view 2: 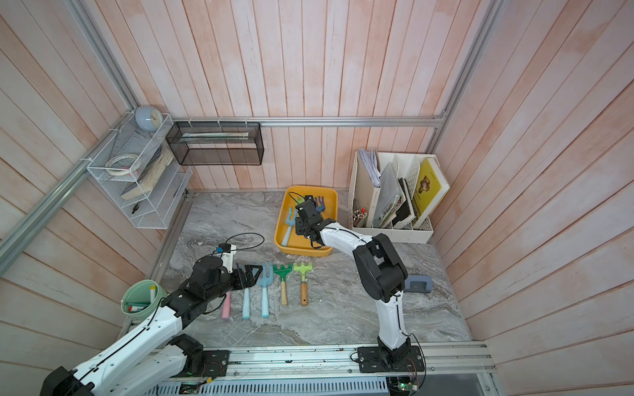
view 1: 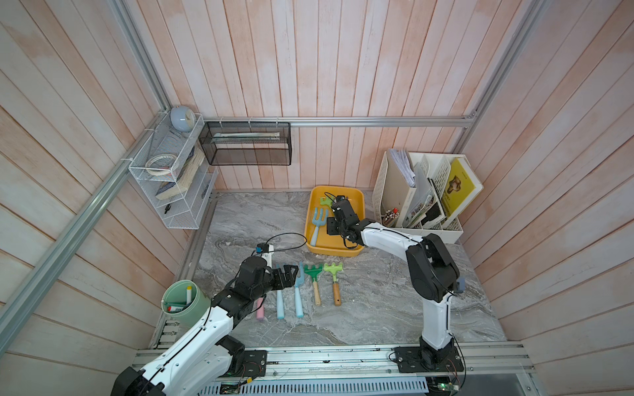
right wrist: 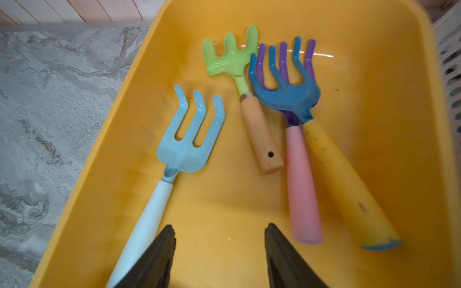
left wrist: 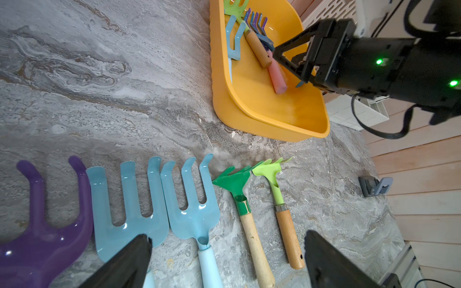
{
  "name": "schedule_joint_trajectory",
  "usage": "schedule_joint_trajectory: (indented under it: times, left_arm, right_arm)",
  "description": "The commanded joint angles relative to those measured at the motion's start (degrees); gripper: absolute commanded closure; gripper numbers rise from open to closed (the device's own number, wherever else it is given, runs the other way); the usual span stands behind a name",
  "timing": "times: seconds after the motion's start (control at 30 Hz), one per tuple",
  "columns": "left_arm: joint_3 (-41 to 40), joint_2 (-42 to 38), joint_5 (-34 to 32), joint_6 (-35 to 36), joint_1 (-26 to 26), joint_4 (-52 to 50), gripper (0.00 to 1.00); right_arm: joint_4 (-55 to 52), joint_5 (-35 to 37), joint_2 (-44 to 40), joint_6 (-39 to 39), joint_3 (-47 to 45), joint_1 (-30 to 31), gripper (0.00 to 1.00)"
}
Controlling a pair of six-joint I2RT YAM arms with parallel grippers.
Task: Take the hand rake out of the storage box
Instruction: Pick up the rake from the storage box.
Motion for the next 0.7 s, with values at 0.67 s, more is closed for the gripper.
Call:
schedule_joint_trajectory:
  times: [0.67]
  left_arm:
    - [-0.71,3.44,-2.6,0.8,0.35,2.14,0.0]
  right_arm:
    - [-7.33,-0.94,16.47,7.41,16.2,4.35,0.34]
